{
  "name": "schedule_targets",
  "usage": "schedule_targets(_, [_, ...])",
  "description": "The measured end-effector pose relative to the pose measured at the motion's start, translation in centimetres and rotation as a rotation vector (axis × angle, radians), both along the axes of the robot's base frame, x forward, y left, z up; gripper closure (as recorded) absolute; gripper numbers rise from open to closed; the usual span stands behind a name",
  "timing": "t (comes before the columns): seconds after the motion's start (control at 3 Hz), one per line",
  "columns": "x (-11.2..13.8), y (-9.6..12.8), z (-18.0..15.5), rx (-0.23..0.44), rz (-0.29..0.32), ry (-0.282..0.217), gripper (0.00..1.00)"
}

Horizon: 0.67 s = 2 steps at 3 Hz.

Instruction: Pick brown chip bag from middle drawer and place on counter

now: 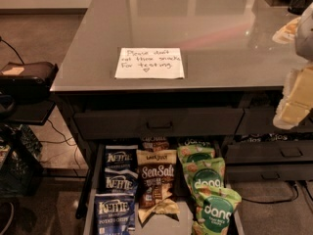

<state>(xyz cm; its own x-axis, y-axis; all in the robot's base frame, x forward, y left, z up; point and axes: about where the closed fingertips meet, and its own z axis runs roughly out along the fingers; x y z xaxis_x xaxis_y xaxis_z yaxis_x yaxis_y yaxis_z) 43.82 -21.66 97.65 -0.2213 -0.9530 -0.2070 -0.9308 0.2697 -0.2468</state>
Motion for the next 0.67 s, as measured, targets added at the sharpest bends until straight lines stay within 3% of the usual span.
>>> schedule_targets(0.67, [-0.15, 0.21, -0.87, 0.026, 0.014, -0.012, 0.0])
